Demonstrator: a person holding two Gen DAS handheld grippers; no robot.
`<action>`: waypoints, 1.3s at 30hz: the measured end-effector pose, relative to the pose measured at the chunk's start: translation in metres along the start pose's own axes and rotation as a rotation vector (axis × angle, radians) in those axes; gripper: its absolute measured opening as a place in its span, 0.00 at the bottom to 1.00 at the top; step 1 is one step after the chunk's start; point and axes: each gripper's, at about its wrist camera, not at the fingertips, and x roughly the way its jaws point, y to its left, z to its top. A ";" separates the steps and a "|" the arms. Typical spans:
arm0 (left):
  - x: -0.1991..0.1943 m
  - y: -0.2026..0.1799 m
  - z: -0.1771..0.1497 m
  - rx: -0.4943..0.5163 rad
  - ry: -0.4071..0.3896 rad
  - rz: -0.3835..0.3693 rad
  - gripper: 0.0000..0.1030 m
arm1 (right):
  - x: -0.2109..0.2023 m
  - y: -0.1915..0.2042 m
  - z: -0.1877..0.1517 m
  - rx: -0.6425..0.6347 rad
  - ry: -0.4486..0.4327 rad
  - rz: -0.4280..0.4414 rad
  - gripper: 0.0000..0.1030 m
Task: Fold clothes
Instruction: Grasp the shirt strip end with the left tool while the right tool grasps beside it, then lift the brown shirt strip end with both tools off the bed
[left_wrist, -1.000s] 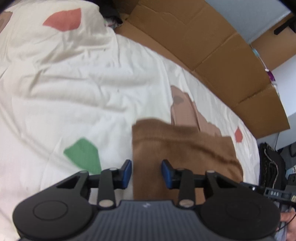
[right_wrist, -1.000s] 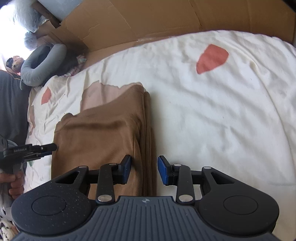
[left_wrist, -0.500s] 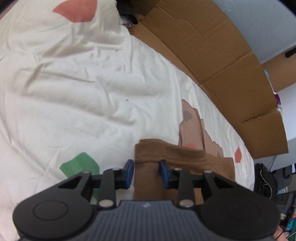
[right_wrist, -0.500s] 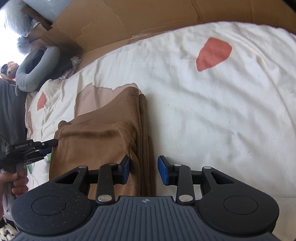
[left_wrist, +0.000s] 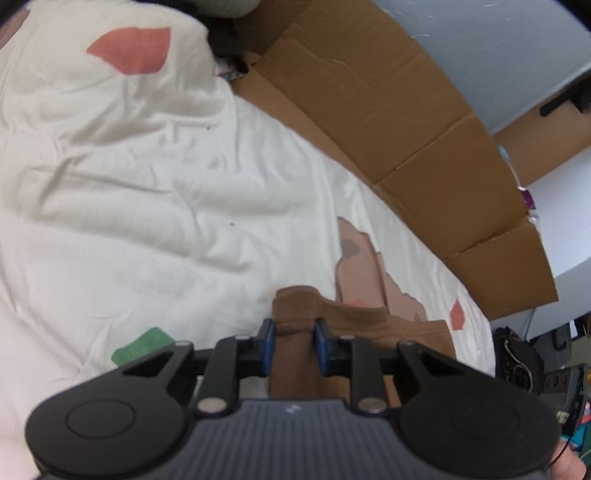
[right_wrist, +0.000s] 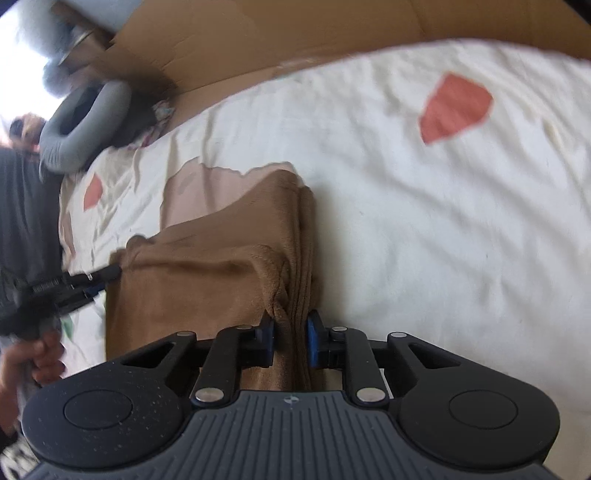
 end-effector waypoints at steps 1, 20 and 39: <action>0.000 0.001 0.000 -0.005 0.008 0.000 0.28 | -0.001 0.001 0.000 -0.008 -0.002 -0.003 0.17; 0.020 0.015 -0.020 -0.094 0.135 -0.067 0.23 | 0.032 -0.052 0.013 0.257 0.101 0.248 0.38; 0.005 0.019 -0.018 -0.057 0.118 -0.064 0.30 | 0.020 -0.040 0.022 0.112 0.123 0.165 0.40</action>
